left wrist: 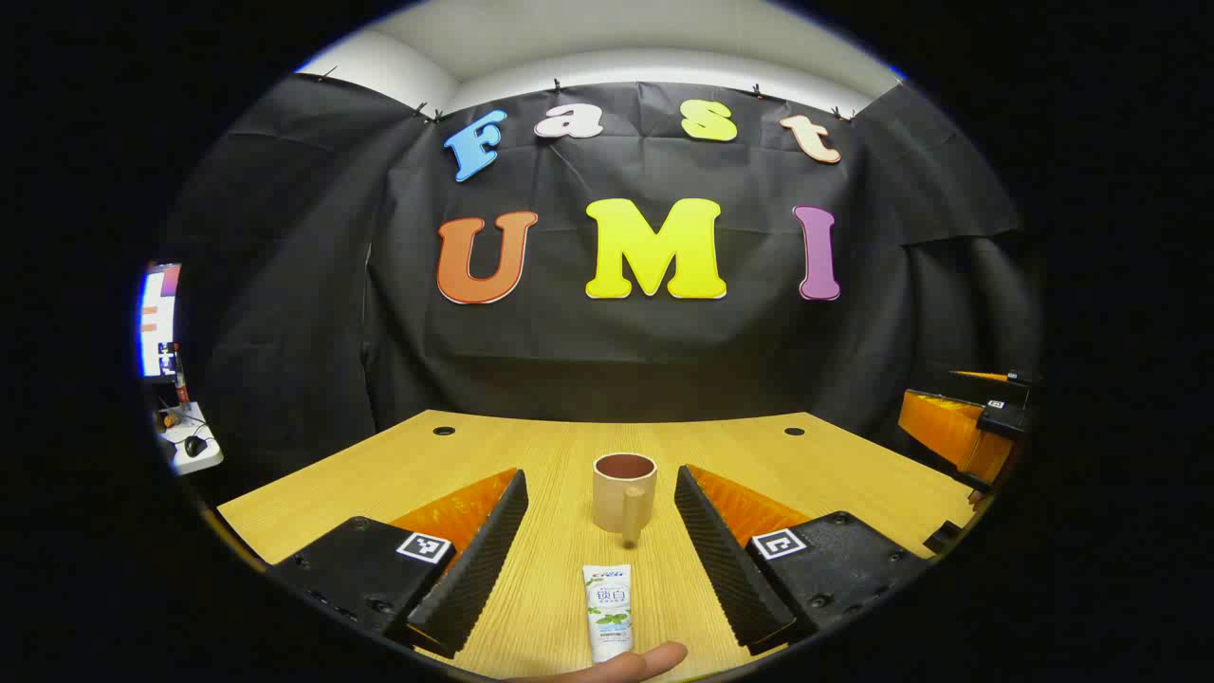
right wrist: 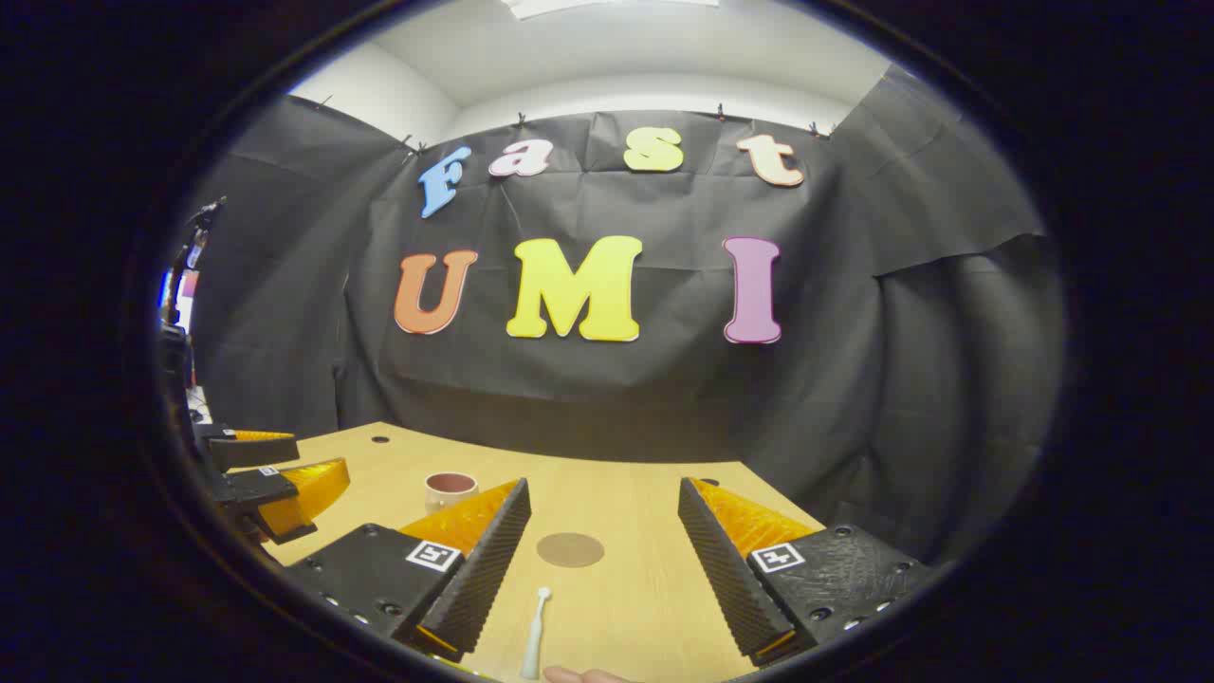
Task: Put the toothbrush and toothpaste on the desktop into the cup, then pick up the cup and place it on the coaster on the desktop.
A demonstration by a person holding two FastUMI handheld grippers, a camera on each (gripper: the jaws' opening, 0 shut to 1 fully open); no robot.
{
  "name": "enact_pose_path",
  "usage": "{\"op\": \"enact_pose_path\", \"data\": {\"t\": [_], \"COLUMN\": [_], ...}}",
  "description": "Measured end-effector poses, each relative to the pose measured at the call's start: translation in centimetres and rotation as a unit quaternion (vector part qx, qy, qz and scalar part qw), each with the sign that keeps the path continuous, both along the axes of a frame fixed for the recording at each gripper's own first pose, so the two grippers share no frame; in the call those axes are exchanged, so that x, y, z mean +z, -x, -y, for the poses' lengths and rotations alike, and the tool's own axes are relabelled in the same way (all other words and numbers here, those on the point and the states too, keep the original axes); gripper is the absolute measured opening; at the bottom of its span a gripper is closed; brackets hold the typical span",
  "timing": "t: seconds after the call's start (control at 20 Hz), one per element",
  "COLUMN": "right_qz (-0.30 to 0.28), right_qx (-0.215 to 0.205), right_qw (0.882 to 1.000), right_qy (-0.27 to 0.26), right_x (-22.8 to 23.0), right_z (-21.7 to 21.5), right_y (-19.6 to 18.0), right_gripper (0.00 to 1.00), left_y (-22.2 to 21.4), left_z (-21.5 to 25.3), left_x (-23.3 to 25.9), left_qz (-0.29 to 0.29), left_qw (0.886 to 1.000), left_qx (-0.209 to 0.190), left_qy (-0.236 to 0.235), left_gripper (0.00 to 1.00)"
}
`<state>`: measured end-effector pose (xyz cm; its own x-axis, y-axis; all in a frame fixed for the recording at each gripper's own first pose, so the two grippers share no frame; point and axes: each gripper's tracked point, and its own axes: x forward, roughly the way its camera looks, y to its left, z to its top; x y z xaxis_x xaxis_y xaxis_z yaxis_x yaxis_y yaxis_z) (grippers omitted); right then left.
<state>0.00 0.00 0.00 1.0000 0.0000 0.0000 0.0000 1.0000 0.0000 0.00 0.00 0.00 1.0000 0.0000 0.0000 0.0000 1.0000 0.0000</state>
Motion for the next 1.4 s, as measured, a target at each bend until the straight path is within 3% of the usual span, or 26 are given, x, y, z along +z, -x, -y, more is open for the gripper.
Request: {"op": "enact_pose_path", "data": {"t": [0.6, 0.85, 1.15, 1.4], "right_qz": [-0.027, -0.028, -0.042, -0.068], "right_qx": [0.000, 0.001, 0.009, 0.013], "right_qw": [1.000, 1.000, 0.999, 0.996], "right_qy": [-0.015, 0.007, 0.030, 0.048], "right_x": [-2.0, -2.8, -4.4, -7.0], "right_z": [1.1, 1.0, -0.2, -0.6], "right_y": [-1.0, -1.1, -1.1, -1.6], "right_gripper": [0.95, 0.96, 0.96, 0.96], "left_y": [-0.6, -1.1, -1.7, -1.1], "left_z": [0.6, 1.2, 1.0, 1.2], "left_x": [-0.4, -1.9, -7.6, -13.6], "left_qz": [-0.017, -0.034, -0.108, -0.205], "left_qw": [1.000, 0.999, 0.994, 0.979], "left_qx": [0.000, -0.001, 0.002, 0.001], "left_qy": [0.002, -0.002, 0.021, 0.021], "left_gripper": [0.99, 0.99, 0.99, 1.00]}}
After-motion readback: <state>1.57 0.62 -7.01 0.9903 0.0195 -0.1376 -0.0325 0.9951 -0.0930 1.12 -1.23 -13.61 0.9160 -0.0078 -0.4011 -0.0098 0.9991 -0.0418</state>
